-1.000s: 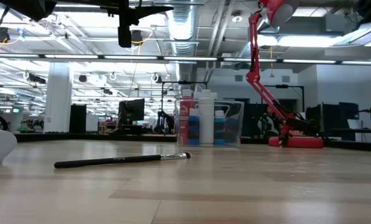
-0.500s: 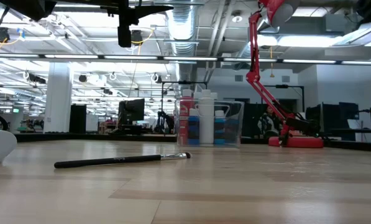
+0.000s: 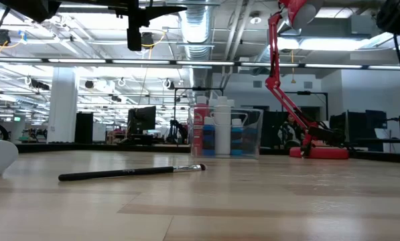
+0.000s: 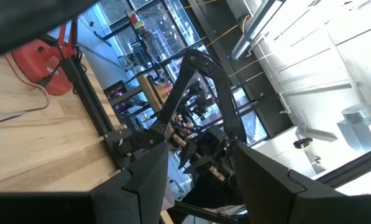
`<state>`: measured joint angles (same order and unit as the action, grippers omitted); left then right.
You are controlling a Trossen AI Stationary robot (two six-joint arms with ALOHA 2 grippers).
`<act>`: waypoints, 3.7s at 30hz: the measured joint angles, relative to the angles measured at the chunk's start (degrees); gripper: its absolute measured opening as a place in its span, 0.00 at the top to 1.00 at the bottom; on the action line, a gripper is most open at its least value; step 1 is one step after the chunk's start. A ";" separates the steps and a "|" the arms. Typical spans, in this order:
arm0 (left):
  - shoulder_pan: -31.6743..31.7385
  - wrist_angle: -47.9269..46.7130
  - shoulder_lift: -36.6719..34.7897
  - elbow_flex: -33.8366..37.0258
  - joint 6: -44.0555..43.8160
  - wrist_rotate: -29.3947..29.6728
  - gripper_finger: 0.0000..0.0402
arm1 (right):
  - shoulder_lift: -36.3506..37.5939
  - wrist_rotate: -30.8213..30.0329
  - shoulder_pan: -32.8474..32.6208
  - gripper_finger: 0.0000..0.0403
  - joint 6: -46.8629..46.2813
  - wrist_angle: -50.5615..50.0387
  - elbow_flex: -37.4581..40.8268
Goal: Pick & Place Paint Supplies
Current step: Put the silver paintbrush into the purple cup
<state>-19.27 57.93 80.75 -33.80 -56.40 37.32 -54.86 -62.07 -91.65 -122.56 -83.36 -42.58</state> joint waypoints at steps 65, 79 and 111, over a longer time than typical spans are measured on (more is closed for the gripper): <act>-16.20 -65.94 -0.02 -11.45 -29.15 -10.23 0.81 | -18.09 47.17 66.22 0.87 89.87 90.09 -18.65; -20.63 -65.20 0.44 -11.43 -27.87 -10.12 0.81 | -19.47 59.25 65.68 0.87 86.07 86.85 -18.65; -22.88 -56.23 15.02 -18.95 -10.57 -16.80 0.81 | -39.82 67.96 71.42 0.87 95.33 78.54 -18.63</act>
<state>-42.15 1.70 95.77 -52.75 -66.97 20.52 -94.68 5.89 -20.23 -27.22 -4.82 -61.21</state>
